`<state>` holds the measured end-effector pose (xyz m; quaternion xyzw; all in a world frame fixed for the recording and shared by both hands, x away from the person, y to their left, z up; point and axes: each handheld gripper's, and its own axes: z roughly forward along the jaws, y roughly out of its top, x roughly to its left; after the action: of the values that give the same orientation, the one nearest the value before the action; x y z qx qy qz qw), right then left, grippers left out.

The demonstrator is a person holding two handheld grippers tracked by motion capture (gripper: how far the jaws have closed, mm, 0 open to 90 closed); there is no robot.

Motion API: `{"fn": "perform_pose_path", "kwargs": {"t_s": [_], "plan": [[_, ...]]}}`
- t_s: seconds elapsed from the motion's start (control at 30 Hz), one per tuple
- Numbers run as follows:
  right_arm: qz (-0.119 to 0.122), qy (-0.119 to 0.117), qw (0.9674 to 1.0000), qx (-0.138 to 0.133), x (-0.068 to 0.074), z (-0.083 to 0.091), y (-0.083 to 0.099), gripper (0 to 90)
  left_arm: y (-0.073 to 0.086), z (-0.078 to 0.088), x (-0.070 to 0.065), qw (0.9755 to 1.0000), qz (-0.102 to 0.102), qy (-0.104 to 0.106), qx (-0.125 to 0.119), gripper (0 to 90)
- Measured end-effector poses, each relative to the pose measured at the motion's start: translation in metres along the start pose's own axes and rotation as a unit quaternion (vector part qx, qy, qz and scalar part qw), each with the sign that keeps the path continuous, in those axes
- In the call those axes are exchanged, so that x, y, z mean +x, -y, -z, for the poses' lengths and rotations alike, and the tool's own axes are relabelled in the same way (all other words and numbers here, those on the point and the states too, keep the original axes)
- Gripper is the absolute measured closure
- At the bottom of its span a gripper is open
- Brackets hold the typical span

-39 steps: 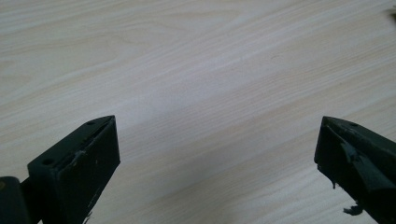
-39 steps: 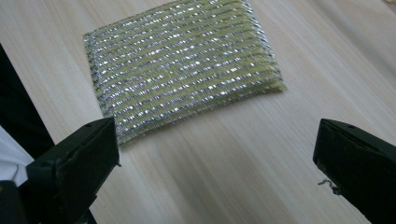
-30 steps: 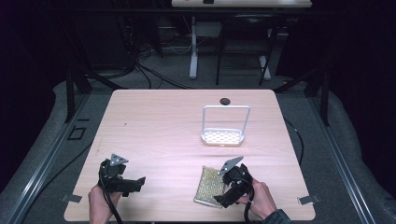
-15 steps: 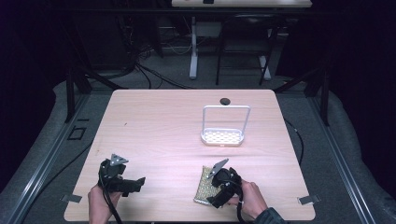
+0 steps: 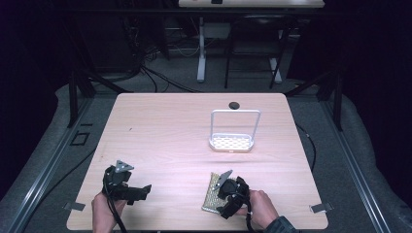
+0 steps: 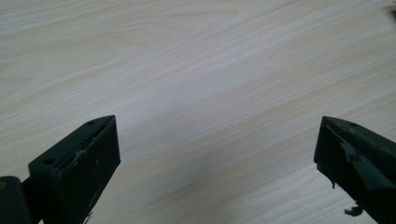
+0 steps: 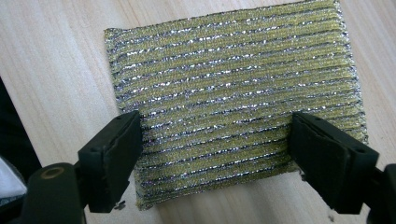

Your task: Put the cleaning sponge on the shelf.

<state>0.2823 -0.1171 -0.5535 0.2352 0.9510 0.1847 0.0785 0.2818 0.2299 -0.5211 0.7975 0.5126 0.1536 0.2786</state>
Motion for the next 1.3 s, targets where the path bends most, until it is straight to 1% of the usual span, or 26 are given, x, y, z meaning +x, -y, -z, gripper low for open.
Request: {"fn": "perform_pose_path", "kwargs": {"t_s": [0.1,0.17,0.27,0.37,0.43,0.47,0.53,0.67,0.7,0.73,0.8,0.87,0.97,1.03,1.1,1.17,1.3], "plan": [[-0.002,-0.001,1.0,0.001,0.0,0.0,0.0,21.2,0.0,0.0,0.001,1.0,-0.004,-0.002,0.0,0.7],[-0.004,-0.005,1.0,-0.002,0.0,0.0,0.0,22.8,0.0,0.0,0.001,1.0,-0.003,-0.002,0.0,1.0],[-0.006,-0.004,1.0,0.001,-0.001,0.001,0.001,24.7,0.0,0.0,0.002,1.0,-0.003,-0.002,0.0,1.1],[-0.013,-0.005,0.9999,0.001,0.0,0.001,0.001,26.9,0.0,0.0,0.001,1.0,-0.004,-0.003,0.003,1.5],[-0.018,-0.009,0.9998,-0.006,-0.001,0.001,0.002,28.6,0.0,0.0,0.001,1.0,-0.005,-0.003,0.004,1.6],[-0.02,-0.011,0.9997,-0.004,-0.002,0.002,0.002,30.5,0.0,0.0,0.001,1.0,-0.004,-0.003,0.004,1.7],[-0.021,-0.013,0.9997,-0.008,-0.002,0.002,0.002,31.0,0.0,0.0,0.001,1.0,-0.002,-0.004,0.003,1.7],[-0.024,-0.011,0.9996,-0.006,-0.003,0.002,0.003,33.8,0.0,-0.001,0.001,1.0,-0.001,-0.004,0.004,2.1],[-0.025,-0.01,0.9996,-0.006,-0.003,0.003,0.003,34.8,0.0,-0.001,0.0,1.0,-0.002,-0.004,0.004,2.1],[-0.029,-0.013,0.9994,-0.011,-0.003,0.002,0.004,36.2,0.0,-0.001,0.001,0.9999,-0.007,-0.004,0.006,2.2],[-0.034,-0.013,0.9992,-0.016,-0.006,0.003,0.005,40.9,0.0,-0.001,0.0,0.9999,-0.008,-0.004,0.007,2.3],[-0.043,-0.013,0.9988,-0.021,-0.007,0.004,0.006,44.7,0.0,-0.001,0.0,0.9999,-0.007,-0.005,0.006,2.4],[-0.043,-0.01,0.9987,-0.024,-0.009,0.005,0.008,48.0,0.0,-0.001,0.0,1.0,-0.001,-0.006,0.005,2.9],[-0.045,-0.006,0.9985,-0.03,-0.008,0.005,0.008,49.8,0.0,-0.001,0.0,0.9999,-0.006,-0.007,0.007,3.0],[-0.041,0.0,0.9985,-0.035,-0.008,0.005,0.009,51.6,0.0,-0.001,0.0,0.9999,-0.005,-0.008,0.007,3.6],[-0.035,0.005,0.9986,-0.039,-0.008,0.006,0.01,53.3,0.0,-0.001,-0.001,0.9999,-0.011,-0.008,0.007,4.0],[-0.032,0.014,0.9983,-0.047,-0.008,0.009,0.011,56.6,0.0,-0.001,-0.001,0.9999,-0.01,-0.008,0.006,4.4]]}}
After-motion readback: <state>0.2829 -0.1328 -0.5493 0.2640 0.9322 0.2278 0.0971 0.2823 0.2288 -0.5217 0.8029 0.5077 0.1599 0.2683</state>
